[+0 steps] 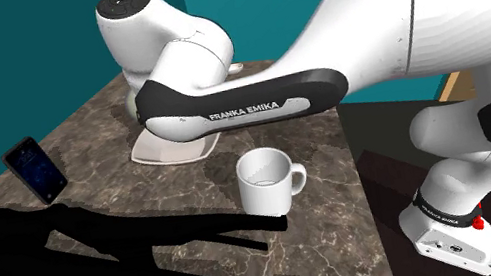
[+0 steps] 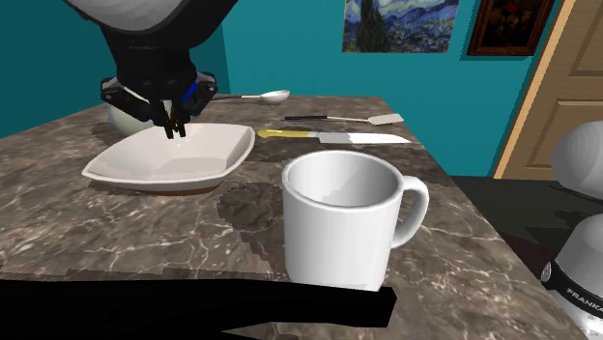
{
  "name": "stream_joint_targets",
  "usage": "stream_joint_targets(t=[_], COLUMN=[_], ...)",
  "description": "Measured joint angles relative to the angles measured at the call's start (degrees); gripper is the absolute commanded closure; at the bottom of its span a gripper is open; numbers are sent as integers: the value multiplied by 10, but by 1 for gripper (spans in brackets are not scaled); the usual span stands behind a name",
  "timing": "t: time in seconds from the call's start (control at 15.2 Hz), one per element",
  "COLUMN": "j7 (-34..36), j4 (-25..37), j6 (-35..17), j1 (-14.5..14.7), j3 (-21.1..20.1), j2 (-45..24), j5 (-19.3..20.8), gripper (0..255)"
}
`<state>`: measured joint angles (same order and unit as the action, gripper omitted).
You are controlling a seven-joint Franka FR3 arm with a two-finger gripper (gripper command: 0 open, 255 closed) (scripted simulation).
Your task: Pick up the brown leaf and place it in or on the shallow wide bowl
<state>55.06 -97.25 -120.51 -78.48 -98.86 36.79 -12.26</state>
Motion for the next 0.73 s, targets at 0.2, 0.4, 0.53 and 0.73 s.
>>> stream_joint_targets(t=[0.2,0.4,0.53,0.73], j7=[1,0,0,0], j4=[-5,-6,-6,-6], j6=[-6,-7,-7,-7], j1=[-1,-1,-1,-1], j3=[-2,-3,-3,-3], j2=[2,2,2,2], j5=[-2,-2,-2,-2], gripper=[255,255,0,0])
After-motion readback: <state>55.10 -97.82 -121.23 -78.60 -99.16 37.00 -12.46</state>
